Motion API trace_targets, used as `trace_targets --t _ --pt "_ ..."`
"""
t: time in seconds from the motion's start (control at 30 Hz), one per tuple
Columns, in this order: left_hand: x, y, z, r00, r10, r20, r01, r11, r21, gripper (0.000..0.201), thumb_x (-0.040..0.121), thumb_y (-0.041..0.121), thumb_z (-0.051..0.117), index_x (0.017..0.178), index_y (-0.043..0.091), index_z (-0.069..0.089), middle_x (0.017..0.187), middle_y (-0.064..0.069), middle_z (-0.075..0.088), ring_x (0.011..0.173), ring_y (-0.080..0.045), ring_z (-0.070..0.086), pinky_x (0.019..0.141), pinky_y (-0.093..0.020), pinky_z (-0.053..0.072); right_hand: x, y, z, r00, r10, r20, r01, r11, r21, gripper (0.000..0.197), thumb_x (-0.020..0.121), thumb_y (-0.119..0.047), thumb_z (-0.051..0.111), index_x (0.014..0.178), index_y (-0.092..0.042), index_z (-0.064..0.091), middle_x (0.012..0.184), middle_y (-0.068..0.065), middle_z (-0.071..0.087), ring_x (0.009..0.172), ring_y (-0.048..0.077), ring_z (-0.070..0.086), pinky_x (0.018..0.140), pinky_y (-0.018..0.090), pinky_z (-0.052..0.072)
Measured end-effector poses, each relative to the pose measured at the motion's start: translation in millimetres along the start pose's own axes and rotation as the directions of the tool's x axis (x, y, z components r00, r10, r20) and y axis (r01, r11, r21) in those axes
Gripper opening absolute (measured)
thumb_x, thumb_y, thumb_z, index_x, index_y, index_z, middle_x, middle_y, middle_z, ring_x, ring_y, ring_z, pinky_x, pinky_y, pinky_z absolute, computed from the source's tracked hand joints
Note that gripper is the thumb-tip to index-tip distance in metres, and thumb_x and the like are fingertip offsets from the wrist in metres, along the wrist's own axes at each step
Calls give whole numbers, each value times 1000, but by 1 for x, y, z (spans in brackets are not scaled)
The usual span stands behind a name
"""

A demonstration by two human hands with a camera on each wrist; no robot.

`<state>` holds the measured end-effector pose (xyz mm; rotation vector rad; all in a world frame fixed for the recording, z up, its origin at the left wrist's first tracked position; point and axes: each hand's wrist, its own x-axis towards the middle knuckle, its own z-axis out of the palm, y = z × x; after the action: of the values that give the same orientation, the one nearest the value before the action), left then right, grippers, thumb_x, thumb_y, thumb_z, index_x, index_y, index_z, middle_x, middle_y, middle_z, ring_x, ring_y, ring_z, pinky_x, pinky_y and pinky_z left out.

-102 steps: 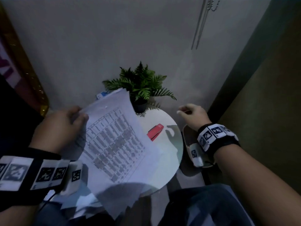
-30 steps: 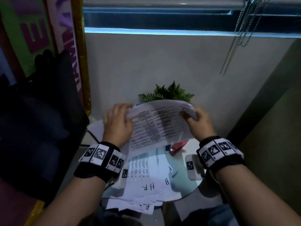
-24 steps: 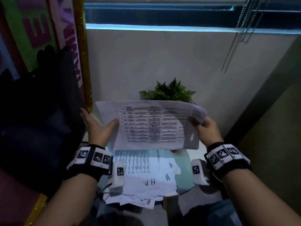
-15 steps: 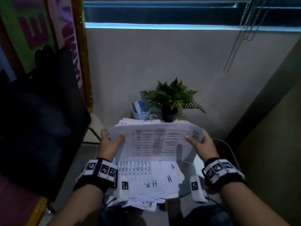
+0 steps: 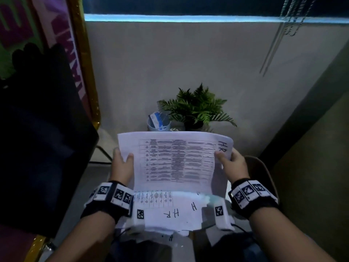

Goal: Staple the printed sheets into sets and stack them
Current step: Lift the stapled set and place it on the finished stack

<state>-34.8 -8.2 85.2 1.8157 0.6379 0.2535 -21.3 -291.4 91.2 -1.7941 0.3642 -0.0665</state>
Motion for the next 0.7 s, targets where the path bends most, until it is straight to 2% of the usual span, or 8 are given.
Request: trace_targets --t 0.07,0.13,0.23,0.33,0.4,0.5,0.6,0.7 --pt "5 11 -9 994 70 -88 -59 991 123 43 90 10 56 128 3 38 129 -19 50 114 -31 49 90 -36 38 0 -10 0 998 7 64 -9 999 34 4 89 -17 62 89 -13 65 85 7 71 70 10 66 64 21 49" --pt "5 27 -15 955 262 -135 -191 899 395 75 80 20 69 142 7 28 148 -17 31 135 -34 29 110 -43 21 -4 -21 7 988 24 150 -41 994 106 9 90 -9 59 83 -7 63 71 3 66 51 4 62 47 13 45" --pt "-4 52 -3 834 502 229 -535 635 558 73 88 41 59 148 23 22 156 -4 20 143 -24 15 115 -45 -1 -7 -29 22 963 -4 268 0 1000 17 17 92 -13 59 76 -6 59 69 5 58 56 9 53 44 12 40" --pt "-12 64 22 691 446 569 -723 447 527 44 96 41 43 139 33 37 142 3 47 132 -18 38 116 -45 9 -10 -33 40 930 -10 368 5 1000 13 16 93 -9 57 77 -12 59 67 -4 59 51 -6 54 49 6 41" --pt "-12 62 33 708 396 584 -702 483 524 37 97 30 45 134 32 44 128 1 60 119 -22 50 106 -37 28 -10 -30 51 910 -13 415 12 1000 5 16 92 -10 57 80 -18 63 75 -6 65 65 0 59 64 13 46" --pt "-6 50 40 741 362 565 -661 544 517 33 96 24 46 128 30 47 120 -2 64 108 -28 57 91 -37 42 5 -21 55 917 17 398 10 998 -66 8 86 -11 64 84 -19 62 73 -8 61 64 7 55 59 15 46" --pt "2 35 42 764 293 575 -621 576 532 37 97 23 44 133 32 42 122 -1 63 110 -28 57 92 -38 43 36 -1 48 968 181 174 -179 983 -24 23 79 -24 73 96 -15 60 80 2 63 66 17 58 65 29 49" --pt "8 22 44 776 297 557 -599 623 502 44 97 23 45 137 37 37 125 -1 62 115 -26 57 92 -39 47 65 18 43 949 309 -69 -317 929 -192 56 77 -45 71 116 -12 50 112 9 60 103 26 58 89 33 42"
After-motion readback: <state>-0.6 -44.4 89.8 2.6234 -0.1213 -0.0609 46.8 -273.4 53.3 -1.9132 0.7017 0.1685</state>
